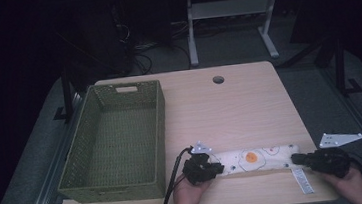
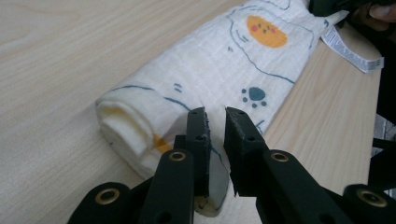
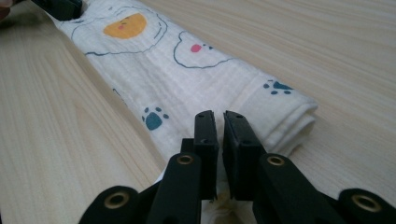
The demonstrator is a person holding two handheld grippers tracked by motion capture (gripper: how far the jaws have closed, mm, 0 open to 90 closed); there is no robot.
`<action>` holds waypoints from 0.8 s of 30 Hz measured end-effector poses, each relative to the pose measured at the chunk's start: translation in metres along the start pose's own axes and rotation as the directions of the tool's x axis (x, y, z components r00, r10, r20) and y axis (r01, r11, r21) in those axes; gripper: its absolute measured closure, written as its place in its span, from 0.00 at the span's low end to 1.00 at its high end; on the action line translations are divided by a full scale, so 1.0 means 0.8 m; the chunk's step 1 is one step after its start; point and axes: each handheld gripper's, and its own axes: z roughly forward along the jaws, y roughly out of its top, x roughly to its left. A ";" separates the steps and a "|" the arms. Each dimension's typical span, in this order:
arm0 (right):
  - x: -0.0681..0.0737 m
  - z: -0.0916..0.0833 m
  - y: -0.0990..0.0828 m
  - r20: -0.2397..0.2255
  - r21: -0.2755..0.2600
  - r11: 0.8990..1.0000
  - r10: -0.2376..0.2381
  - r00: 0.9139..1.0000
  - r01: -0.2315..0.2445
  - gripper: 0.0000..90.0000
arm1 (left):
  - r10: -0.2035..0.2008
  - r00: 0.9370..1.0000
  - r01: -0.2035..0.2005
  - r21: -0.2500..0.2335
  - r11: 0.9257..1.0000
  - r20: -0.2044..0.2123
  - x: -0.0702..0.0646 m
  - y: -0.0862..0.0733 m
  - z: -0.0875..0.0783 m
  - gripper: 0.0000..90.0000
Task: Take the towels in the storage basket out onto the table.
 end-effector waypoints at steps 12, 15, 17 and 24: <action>0.004 0.007 0.024 0.010 -0.026 0.999 -0.026 1.000 0.027 0.84 | -0.016 1.000 0.015 -0.048 0.999 -0.022 0.001 0.015 0.002 0.85; 0.004 0.015 0.023 0.026 0.004 0.999 -0.041 0.999 0.041 0.83 | -0.020 0.999 0.019 -0.030 0.999 -0.042 0.005 0.011 0.006 0.84; 0.005 0.018 0.020 0.039 0.022 0.998 -0.052 0.998 0.051 0.83 | -0.013 0.998 0.013 -0.013 1.000 -0.058 0.007 0.008 0.007 0.84; 0.004 0.020 0.013 0.052 0.022 0.998 -0.057 0.997 0.056 0.84 | -0.017 0.998 0.016 -0.026 1.000 -0.059 0.009 0.002 0.007 0.85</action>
